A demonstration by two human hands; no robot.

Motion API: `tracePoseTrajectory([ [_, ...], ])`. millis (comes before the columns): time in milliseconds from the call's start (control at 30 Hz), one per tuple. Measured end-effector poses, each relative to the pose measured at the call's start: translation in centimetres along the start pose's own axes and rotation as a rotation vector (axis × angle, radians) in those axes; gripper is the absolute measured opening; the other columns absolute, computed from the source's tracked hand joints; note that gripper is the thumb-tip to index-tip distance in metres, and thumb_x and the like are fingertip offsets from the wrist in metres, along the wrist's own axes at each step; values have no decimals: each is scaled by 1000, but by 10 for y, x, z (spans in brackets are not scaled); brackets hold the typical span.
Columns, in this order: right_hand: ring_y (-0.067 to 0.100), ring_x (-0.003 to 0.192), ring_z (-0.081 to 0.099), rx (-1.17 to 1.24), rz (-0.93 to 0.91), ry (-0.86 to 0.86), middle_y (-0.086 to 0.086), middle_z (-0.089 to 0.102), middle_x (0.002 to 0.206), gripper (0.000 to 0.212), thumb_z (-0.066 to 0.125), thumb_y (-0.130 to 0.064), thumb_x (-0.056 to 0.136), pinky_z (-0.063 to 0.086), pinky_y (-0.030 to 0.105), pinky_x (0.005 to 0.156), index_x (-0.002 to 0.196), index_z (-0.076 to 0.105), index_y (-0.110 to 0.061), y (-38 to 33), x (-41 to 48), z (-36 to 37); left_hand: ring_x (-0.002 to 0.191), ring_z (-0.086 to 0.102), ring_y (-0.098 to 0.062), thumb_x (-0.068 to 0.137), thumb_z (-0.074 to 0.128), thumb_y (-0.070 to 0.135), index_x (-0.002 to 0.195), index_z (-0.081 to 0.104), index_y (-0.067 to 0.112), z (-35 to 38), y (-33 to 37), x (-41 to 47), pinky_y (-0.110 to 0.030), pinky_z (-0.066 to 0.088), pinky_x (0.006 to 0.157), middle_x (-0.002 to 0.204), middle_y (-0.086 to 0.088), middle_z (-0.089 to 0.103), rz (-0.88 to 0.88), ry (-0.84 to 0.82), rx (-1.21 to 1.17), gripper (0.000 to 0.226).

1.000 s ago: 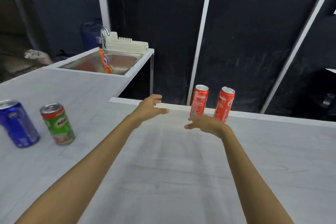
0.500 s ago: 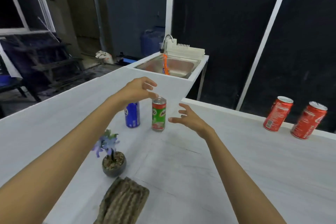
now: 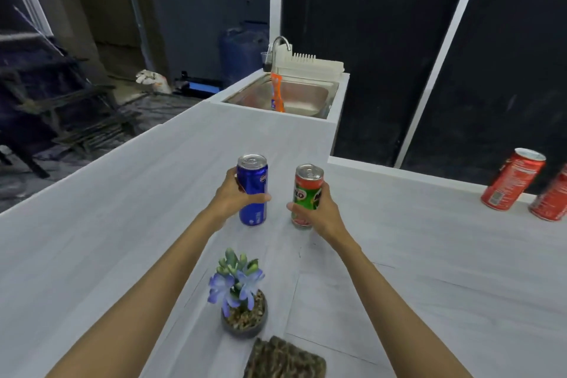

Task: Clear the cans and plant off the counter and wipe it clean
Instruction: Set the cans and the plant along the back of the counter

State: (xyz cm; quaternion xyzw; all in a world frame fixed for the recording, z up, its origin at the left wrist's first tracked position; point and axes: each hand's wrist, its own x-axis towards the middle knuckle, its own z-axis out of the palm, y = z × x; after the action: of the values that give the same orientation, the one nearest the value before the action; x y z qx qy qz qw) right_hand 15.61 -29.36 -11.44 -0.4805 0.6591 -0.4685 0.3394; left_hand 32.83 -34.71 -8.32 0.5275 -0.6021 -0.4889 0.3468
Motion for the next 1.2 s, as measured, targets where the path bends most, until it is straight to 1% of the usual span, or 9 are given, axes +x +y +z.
tracePoseTrajectory([
  [100, 19, 118, 51, -23, -27, 72, 7, 50, 135, 70, 72, -23, 79, 40, 23, 89, 136, 33, -14, 4, 6, 6, 123, 45, -24, 70, 77, 18, 133, 34, 17, 6, -11, 12, -44, 44, 100, 137, -6, 47, 35, 16, 55, 77],
  [233, 23, 121, 52, -74, -40, 109, 8, 50, 136, 69, 71, -24, 80, 43, 31, 97, 136, 34, -12, 6, 14, 4, 125, 45, -26, 74, 73, 14, 134, 33, 13, 8, -11, 23, -40, 44, 97, 138, -8, 47, 107, 34, 101, 72],
  [300, 24, 121, 53, -71, -36, 125, 9, 51, 135, 68, 71, -24, 80, 44, 34, 98, 136, 34, -11, 6, 15, -3, 123, 46, -26, 73, 73, 13, 133, 35, 15, 7, -6, 25, -44, 47, 94, 137, -8, 47, 94, -3, 82, 71],
  [433, 26, 114, 57, -57, -50, 184, 11, 56, 128, 62, 72, -23, 79, 47, 32, 90, 130, 40, -10, -1, 18, -29, 120, 49, -29, 75, 71, 11, 132, 36, 17, 6, 24, 28, -49, 51, 87, 133, -7, 48, 102, -124, 12, 67],
  [533, 27, 114, 57, -51, -68, 230, 11, 57, 127, 61, 72, -21, 79, 47, 37, 93, 130, 40, -9, -14, 21, -57, 113, 52, -24, 75, 71, 10, 129, 37, 18, 18, 62, 29, -45, 52, 83, 124, -2, 51, 176, -203, 49, 64],
  [700, 26, 114, 58, -87, -99, 349, 11, 57, 126, 60, 73, -23, 78, 47, 36, 92, 127, 41, -8, -23, 23, -121, 107, 50, -20, 76, 70, 9, 131, 35, 19, 78, 112, 22, -43, 50, 82, 118, 3, 49, 262, -281, 103, 66],
  [867, 27, 117, 56, -135, -53, 400, 12, 55, 129, 63, 73, -22, 78, 46, 40, 95, 128, 40, -8, -4, 21, -193, 110, 52, -25, 74, 72, 10, 127, 38, 18, 162, 125, 19, -48, 50, 83, 127, -5, 51, 212, -330, 45, 63],
  [967, 28, 117, 56, -144, -25, 420, 12, 55, 129, 63, 74, -22, 77, 46, 40, 96, 129, 39, -8, 13, 25, -235, 113, 52, -27, 74, 72, 9, 127, 38, 17, 200, 133, 26, -46, 49, 81, 129, -7, 51, 203, -359, 94, 63],
  [1200, 28, 119, 54, -128, 11, 441, 12, 52, 133, 67, 72, -21, 79, 45, 43, 99, 133, 35, -7, 50, 60, -295, 108, 52, -26, 74, 71, 8, 128, 36, 14, 277, 142, 64, -43, 47, 82, 130, -10, 51, 169, -270, 52, 64],
])
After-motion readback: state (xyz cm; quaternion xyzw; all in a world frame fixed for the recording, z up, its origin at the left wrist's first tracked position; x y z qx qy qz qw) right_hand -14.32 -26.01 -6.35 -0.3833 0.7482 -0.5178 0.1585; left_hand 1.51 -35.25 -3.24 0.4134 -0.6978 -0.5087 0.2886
